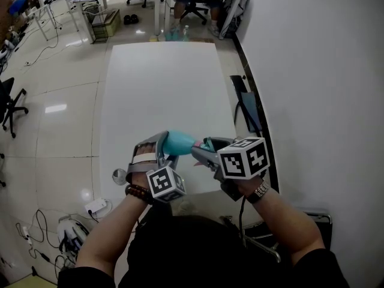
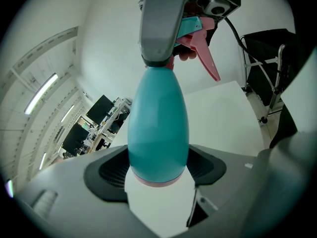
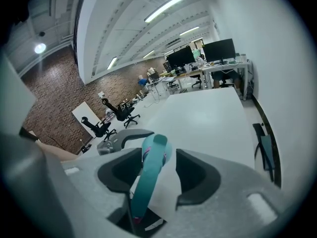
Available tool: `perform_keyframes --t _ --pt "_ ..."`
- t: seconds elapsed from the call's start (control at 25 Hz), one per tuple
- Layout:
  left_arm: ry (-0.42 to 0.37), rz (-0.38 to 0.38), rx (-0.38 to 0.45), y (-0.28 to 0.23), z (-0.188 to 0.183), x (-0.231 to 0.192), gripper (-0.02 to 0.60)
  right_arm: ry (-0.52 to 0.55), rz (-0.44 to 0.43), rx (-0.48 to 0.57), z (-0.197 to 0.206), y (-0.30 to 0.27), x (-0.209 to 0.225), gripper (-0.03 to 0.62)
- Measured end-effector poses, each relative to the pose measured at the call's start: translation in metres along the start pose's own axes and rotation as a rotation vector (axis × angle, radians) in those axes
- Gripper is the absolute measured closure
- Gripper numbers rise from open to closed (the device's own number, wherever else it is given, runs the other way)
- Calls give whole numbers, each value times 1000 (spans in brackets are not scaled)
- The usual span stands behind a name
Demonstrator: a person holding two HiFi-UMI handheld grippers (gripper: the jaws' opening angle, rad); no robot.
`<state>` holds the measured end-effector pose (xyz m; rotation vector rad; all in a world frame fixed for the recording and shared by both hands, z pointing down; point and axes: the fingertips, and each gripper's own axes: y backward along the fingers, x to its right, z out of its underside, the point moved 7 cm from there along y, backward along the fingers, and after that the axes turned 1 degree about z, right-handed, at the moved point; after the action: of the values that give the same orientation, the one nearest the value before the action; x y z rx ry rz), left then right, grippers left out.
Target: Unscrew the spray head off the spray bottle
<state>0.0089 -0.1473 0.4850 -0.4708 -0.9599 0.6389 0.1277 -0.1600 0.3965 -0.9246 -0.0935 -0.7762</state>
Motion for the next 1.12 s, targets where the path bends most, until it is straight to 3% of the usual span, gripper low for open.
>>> perform_keyframes --t 0.36,0.56,1.12 --pt "-11 4 -8 2 -2 2 201 19 -19 -6 4 -1 -2 457" --pt "-6 23 -4 3 -2 2 201 49 -16 -11 4 0 -4 462" --pt "-17 130 -4 4 0 6 202 286 10 -62 7 1 -11 468"
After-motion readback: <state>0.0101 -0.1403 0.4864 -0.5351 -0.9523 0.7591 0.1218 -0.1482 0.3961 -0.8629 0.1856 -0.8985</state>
